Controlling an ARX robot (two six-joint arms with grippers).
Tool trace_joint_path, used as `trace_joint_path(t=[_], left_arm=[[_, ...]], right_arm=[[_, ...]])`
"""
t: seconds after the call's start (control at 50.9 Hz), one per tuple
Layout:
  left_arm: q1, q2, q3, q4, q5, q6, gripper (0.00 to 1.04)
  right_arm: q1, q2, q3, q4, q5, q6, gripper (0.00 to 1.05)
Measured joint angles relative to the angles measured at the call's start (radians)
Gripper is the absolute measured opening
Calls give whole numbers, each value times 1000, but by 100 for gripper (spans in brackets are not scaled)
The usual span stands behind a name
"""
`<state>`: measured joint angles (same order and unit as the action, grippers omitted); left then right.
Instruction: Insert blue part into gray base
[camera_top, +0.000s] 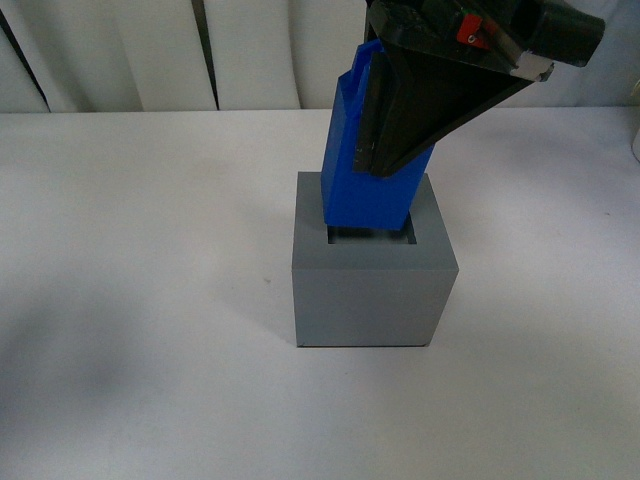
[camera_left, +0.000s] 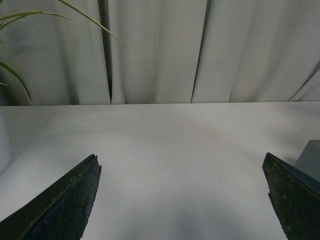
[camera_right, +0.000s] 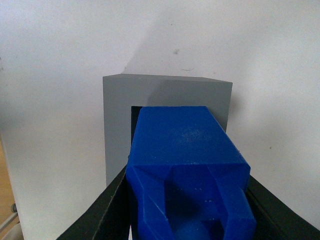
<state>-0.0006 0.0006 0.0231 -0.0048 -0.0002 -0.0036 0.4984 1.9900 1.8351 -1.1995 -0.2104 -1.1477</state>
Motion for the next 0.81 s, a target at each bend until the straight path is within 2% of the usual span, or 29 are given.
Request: trace_joint_path(t=[0.805], left_arm=[[0, 0, 0, 0, 0, 0, 99]], right_arm=[[3, 0, -66, 24, 26, -4, 47]])
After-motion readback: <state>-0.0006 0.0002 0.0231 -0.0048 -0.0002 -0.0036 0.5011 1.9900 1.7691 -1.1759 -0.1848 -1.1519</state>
